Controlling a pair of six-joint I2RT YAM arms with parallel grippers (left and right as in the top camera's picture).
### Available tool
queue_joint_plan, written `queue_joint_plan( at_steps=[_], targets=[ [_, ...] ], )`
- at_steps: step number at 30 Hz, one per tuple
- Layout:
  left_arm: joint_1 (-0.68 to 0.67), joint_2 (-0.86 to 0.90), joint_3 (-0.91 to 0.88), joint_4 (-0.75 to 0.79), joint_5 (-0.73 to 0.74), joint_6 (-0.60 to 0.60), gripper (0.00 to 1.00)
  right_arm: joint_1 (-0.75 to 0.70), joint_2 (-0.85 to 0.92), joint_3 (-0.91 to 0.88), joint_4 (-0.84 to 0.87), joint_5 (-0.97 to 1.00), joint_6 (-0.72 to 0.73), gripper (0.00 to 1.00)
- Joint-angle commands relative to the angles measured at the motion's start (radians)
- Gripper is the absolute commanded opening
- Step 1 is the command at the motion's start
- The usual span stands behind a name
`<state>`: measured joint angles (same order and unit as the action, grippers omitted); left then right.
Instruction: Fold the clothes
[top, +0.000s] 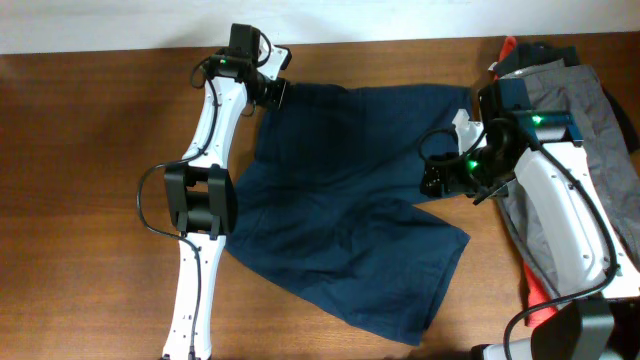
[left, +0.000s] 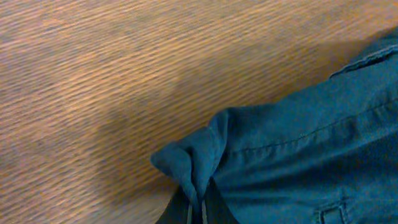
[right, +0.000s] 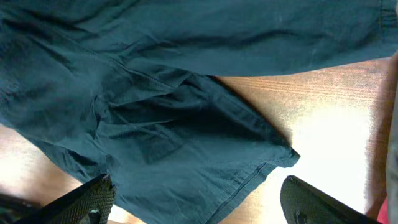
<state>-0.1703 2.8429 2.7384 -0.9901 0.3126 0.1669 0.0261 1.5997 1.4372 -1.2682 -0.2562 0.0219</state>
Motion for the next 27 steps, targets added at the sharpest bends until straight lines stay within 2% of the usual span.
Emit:
queue_joint_plan(
  at_steps=[1, 7, 9, 10, 11, 12, 13, 17, 21, 25, 27],
  targets=[
    [0.04, 0.022, 0.11, -0.029, -0.11, -0.079, 0.01, 0.006, -0.002, 0.012, 0.023, -0.003, 0.001, 0.9],
    [0.134, 0.022, 0.268, -0.095, -0.176, -0.13, 0.01, 0.006, 0.027, -0.001, 0.072, -0.006, 0.013, 0.9],
    [0.15, 0.022, 0.272, -0.114, -0.185, -0.13, 0.01, 0.006, 0.03, -0.001, 0.08, -0.006, 0.013, 0.9],
    [0.161, 0.022, 0.272, -0.133, -0.195, -0.13, 0.06, 0.006, 0.03, -0.001, 0.085, -0.006, 0.013, 0.9],
    [0.168, 0.022, 0.272, -0.15, -0.202, -0.13, 0.33, 0.006, 0.03, -0.001, 0.089, -0.005, 0.012, 0.9],
    [0.179, 0.019, 0.277, -0.186, -0.203, -0.13, 0.87, 0.006, 0.03, -0.001, 0.094, -0.005, 0.012, 0.9],
    [0.187, 0.017, 0.289, -0.22, -0.203, -0.13, 0.99, 0.006, 0.03, -0.001, 0.095, -0.005, 0.012, 0.9],
    [0.21, -0.006, 0.393, -0.361, -0.217, -0.13, 0.99, 0.006, 0.028, 0.0, 0.096, -0.002, 0.013, 0.89],
    [0.227, -0.168, 0.401, -0.51, -0.259, -0.129, 0.99, 0.006, -0.023, 0.019, 0.038, 0.001, 0.024, 0.83],
    [0.23, -0.366, 0.401, -0.678, -0.281, -0.102, 0.99, 0.006, -0.198, 0.021, -0.077, 0.092, 0.074, 0.82],
    [0.23, -0.43, 0.393, -0.698, -0.282, -0.103, 0.99, 0.006, -0.294, 0.021, -0.106, 0.092, 0.113, 0.82]
  ],
)
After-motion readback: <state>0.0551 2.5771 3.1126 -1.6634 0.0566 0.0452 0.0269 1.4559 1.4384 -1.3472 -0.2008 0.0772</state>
